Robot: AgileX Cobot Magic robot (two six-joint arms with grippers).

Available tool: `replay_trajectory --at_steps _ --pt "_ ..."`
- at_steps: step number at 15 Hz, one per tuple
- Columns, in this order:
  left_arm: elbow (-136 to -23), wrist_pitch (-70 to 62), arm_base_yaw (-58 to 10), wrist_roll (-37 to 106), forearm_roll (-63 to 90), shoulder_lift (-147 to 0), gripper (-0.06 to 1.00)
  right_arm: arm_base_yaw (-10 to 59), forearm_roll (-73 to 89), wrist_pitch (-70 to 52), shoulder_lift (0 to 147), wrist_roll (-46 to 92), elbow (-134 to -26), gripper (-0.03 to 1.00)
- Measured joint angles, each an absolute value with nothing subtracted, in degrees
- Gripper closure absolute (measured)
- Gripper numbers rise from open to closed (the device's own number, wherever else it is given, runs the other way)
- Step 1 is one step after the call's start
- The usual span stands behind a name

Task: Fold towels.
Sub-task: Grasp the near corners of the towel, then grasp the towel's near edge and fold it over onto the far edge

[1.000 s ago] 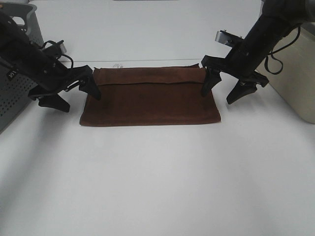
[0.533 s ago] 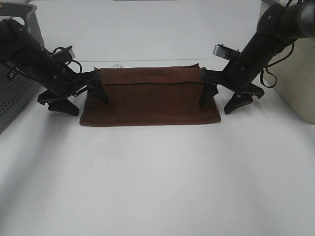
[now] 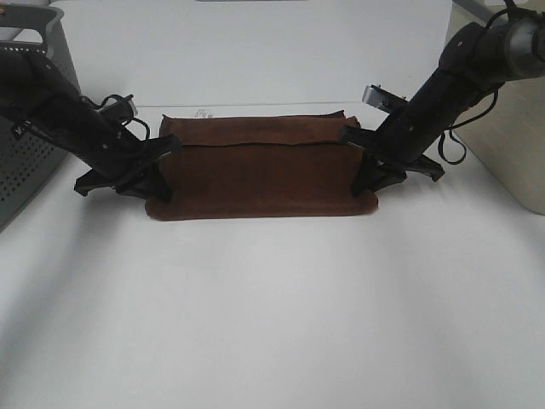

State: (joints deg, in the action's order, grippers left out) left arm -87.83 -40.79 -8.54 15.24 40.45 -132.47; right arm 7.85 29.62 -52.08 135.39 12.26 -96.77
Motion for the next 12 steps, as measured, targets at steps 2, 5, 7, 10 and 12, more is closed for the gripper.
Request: replay_trajectory --at_steps 2,5,7,10,12 --pt "-87.7 -43.0 -8.5 15.2 39.1 -132.0 0.94 7.8 28.9 -54.2 135.4 10.9 -96.9 0.97" --pt "-86.1 -45.6 -8.5 14.4 36.4 -128.6 0.94 7.8 28.5 -55.0 131.7 10.3 -93.3 0.97" --pt "-80.8 -46.5 -8.5 14.2 35.4 -124.6 0.94 7.9 28.5 -54.5 126.5 9.9 -87.3 0.97" --pt "-70.2 -46.7 -8.7 14.2 35.4 -118.5 0.94 7.9 28.6 -50.7 120.0 9.5 -75.1 0.97" --pt "-64.9 -46.8 -8.7 14.7 35.4 -115.4 0.94 7.9 28.8 -49.4 116.4 9.5 -69.0 0.97"
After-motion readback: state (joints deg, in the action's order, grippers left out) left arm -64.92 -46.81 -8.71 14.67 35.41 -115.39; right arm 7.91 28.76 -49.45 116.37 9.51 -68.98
